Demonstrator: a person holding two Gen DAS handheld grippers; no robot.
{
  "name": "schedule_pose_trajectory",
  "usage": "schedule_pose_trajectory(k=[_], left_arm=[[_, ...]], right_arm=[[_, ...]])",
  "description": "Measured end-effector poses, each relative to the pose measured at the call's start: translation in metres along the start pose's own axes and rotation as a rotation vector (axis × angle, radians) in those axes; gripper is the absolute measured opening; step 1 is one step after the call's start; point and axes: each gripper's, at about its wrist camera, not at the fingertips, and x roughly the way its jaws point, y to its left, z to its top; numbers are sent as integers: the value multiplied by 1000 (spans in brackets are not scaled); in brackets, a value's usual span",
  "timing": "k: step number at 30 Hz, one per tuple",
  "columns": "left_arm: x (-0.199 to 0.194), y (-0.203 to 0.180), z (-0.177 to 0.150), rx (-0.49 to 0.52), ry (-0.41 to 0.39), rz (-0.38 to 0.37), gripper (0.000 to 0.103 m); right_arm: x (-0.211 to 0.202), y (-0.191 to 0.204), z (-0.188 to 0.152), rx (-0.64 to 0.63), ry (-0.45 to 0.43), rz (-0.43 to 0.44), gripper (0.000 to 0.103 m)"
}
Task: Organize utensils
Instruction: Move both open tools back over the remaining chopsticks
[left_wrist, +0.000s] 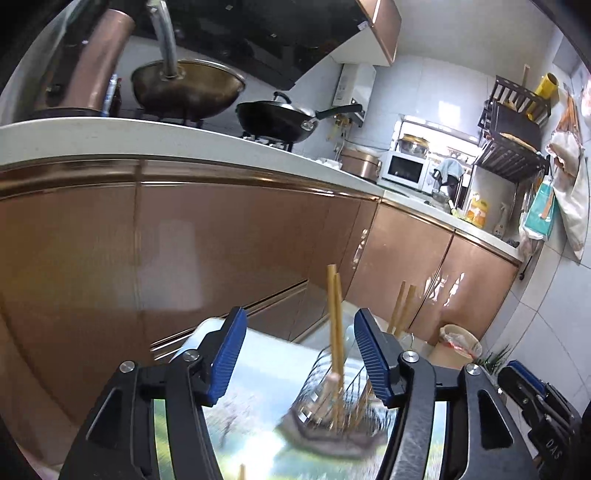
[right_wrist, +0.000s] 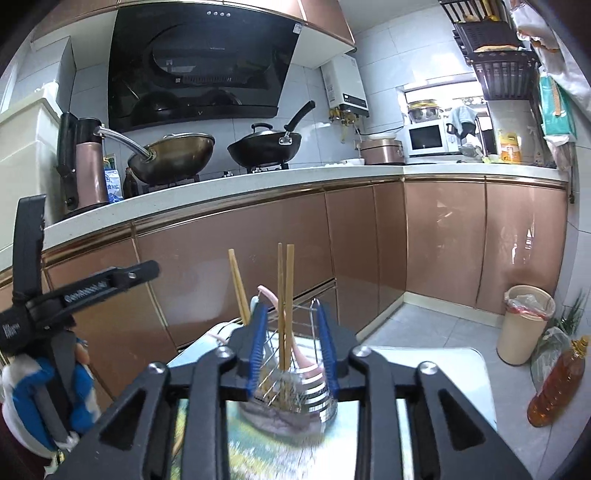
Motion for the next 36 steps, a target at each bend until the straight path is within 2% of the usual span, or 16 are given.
schedule_pose_trajectory(k=[5, 14, 22, 27, 29, 36], left_arm=[[-42, 24, -2, 4, 56, 41, 60], [-108, 59, -14, -1, 104, 98, 64], [-142, 74, -20, 78, 168, 131, 63], [-143, 87, -39, 85, 241, 140, 59], [-137, 91, -52, 95, 294, 145, 58], [-88, 109, -104, 105, 506, 125, 43]], right_arm=[[-34, 13, -1, 9, 30, 17, 31], [-79, 44, -17, -18, 100, 53, 32], [-95, 68, -28, -28, 153, 76, 32], [-91, 80, -37, -25, 210, 91, 32], [-86, 85, -41, -28, 236, 91, 32], [-50, 99, -68, -17, 366, 130, 32]])
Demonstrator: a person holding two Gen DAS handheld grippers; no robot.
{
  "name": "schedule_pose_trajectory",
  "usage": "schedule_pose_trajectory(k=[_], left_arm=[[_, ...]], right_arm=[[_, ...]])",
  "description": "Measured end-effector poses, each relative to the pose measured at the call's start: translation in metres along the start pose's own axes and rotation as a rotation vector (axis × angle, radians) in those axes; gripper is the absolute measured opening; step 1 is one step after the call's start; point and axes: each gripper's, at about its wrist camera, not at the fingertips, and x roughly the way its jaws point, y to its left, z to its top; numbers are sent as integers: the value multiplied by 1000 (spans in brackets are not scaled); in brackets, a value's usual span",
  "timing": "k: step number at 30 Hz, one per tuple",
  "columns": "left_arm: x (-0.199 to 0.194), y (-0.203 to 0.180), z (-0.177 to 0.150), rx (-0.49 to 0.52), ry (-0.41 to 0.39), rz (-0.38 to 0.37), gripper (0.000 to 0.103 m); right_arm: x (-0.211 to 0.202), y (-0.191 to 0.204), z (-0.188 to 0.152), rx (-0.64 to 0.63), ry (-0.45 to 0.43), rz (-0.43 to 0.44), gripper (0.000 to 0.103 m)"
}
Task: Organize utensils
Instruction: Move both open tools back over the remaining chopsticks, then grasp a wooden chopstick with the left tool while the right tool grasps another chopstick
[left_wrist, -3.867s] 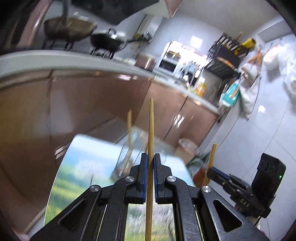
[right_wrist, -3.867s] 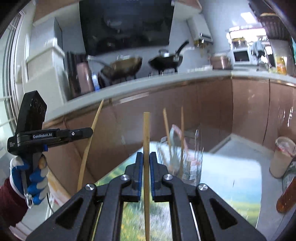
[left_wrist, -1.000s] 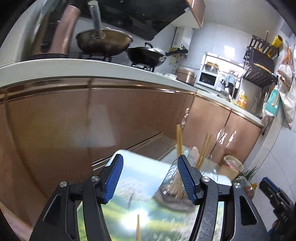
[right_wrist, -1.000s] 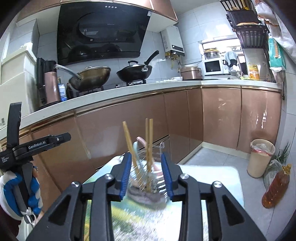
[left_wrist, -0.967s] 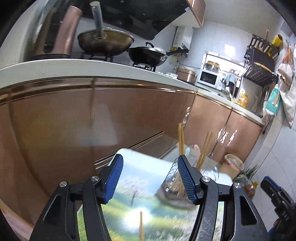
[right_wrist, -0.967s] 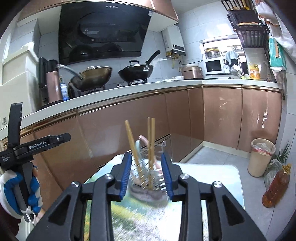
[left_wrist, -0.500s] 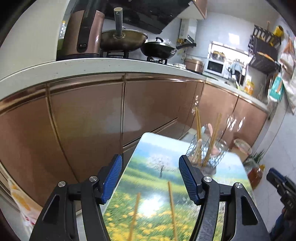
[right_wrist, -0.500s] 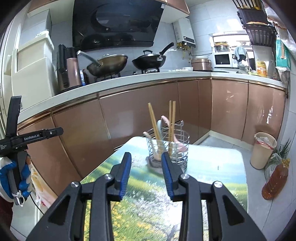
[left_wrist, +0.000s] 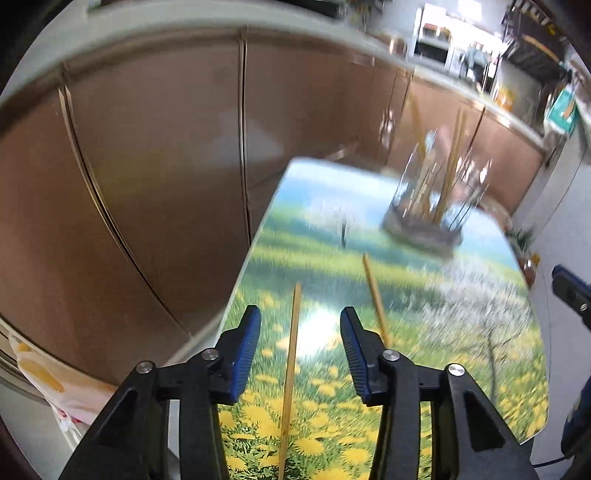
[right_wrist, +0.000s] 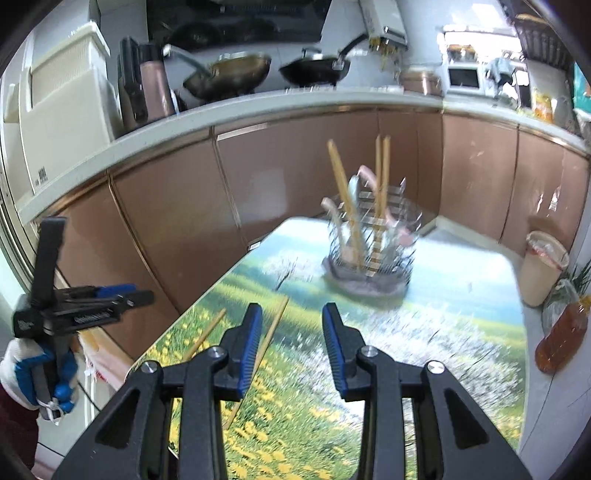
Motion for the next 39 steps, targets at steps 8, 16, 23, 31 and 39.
schedule_pose_trajectory(k=[8, 16, 23, 31, 39], left_arm=[[65, 1, -8, 46, 161, -2, 42], [110, 6, -4, 92, 253, 20, 38], [128, 7, 4, 122, 277, 14, 37], [131, 4, 7, 177, 281, 0, 30], [132, -6, 5, 228, 284, -17, 13]], right_arm=[[73, 11, -14, 11, 179, 68, 32], [134, 19, -18, -6, 302, 103, 32], [184, 23, -24, 6, 421, 115, 32], [223, 32, -19, -37, 508, 77, 32], [232, 41, -13, -155, 569, 42, 29]])
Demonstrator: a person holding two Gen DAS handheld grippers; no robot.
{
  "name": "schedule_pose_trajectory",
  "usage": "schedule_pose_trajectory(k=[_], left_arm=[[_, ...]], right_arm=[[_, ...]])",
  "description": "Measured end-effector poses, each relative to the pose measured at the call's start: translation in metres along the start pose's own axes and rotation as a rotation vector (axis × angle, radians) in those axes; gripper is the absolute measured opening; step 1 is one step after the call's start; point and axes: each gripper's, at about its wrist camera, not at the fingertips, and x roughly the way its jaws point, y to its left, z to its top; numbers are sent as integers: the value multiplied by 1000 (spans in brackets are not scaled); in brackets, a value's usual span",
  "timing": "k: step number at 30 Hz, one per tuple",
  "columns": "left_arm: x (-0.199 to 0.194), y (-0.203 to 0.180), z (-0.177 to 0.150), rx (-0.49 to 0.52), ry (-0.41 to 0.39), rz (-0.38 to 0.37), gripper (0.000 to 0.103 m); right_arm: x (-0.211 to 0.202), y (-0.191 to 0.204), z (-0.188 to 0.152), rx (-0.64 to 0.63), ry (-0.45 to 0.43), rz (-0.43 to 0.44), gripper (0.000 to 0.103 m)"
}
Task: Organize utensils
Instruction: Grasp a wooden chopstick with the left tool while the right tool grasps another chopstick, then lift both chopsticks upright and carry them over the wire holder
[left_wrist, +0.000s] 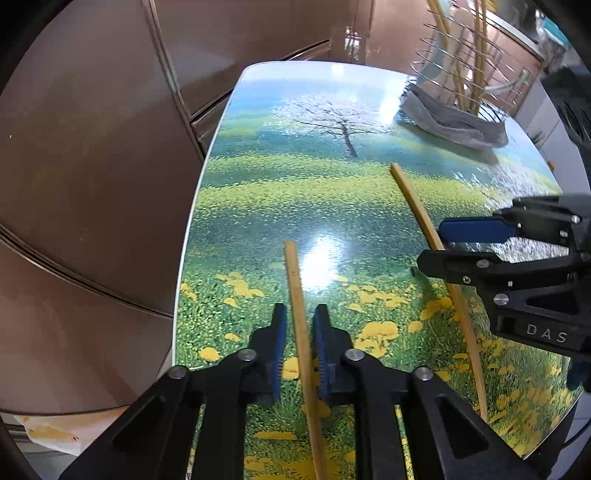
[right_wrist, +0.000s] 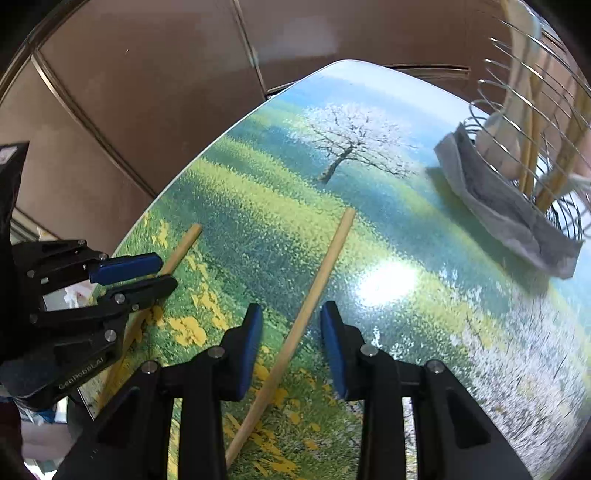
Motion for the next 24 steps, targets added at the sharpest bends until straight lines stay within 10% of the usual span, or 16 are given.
schedule_pose_trajectory(k=[12, 24], left_arm=[[4, -22, 4, 27, 15, -12, 7], [-28, -33, 5, -81, -147, -93, 6]], right_arm=[[-14, -17, -33, -73, 62, -27, 7], [-70, -51, -90, 39, -160, 91, 7]])
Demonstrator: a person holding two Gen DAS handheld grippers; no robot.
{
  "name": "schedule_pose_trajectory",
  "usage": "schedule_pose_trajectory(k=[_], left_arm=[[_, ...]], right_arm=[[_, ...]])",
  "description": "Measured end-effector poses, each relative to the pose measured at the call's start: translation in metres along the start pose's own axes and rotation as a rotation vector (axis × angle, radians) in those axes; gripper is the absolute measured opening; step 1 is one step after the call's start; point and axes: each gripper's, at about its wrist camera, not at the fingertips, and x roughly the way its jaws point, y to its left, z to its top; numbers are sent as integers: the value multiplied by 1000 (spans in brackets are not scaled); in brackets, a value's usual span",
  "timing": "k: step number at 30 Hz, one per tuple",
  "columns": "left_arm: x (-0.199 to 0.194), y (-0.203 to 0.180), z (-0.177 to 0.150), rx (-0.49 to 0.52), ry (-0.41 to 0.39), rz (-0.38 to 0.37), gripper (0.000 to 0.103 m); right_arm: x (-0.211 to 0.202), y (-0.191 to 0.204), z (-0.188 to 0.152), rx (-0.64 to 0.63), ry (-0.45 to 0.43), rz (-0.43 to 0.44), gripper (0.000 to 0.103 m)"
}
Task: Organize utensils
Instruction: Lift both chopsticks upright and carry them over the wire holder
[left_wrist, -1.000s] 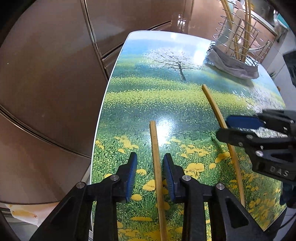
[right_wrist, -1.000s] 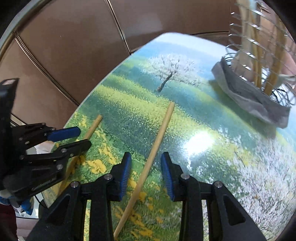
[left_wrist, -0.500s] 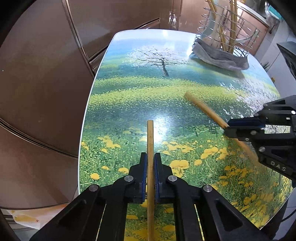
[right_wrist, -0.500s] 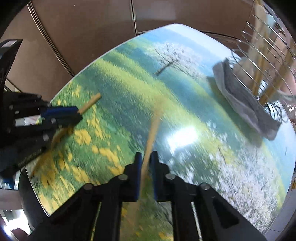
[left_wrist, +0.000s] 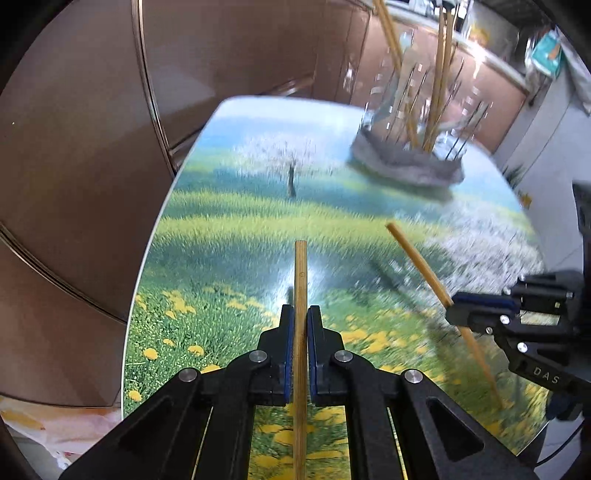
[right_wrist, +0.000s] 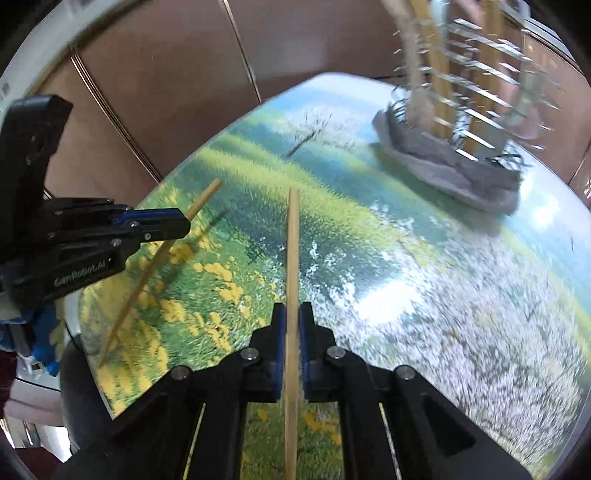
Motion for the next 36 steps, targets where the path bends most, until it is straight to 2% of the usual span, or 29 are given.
schedule_pose_trajectory(k=[5, 11, 16, 25, 29, 36], left_arm=[[-18, -1, 1, -61, -70, -43, 6], [-48, -7, 4, -94, -151, -89, 6], [-86, -20, 22, -109, -267, -144, 6], [-148, -50, 90, -100, -522, -251, 6], [-159, -64, 126, -92, -605, -295, 6], [-149, -81, 184, -100, -736, -348, 6]], right_arm=[[-35, -5, -14, 44, -103, 27, 7], [-68, -7, -10, 52, -211, 28, 7], [-97, -11, 2, 58, -339, 16, 7], [-166, -17, 36, 21, -590, -22, 7], [-185, -28, 62, 5, -704, -35, 7], [-199, -47, 107, -25, -883, -52, 7]])
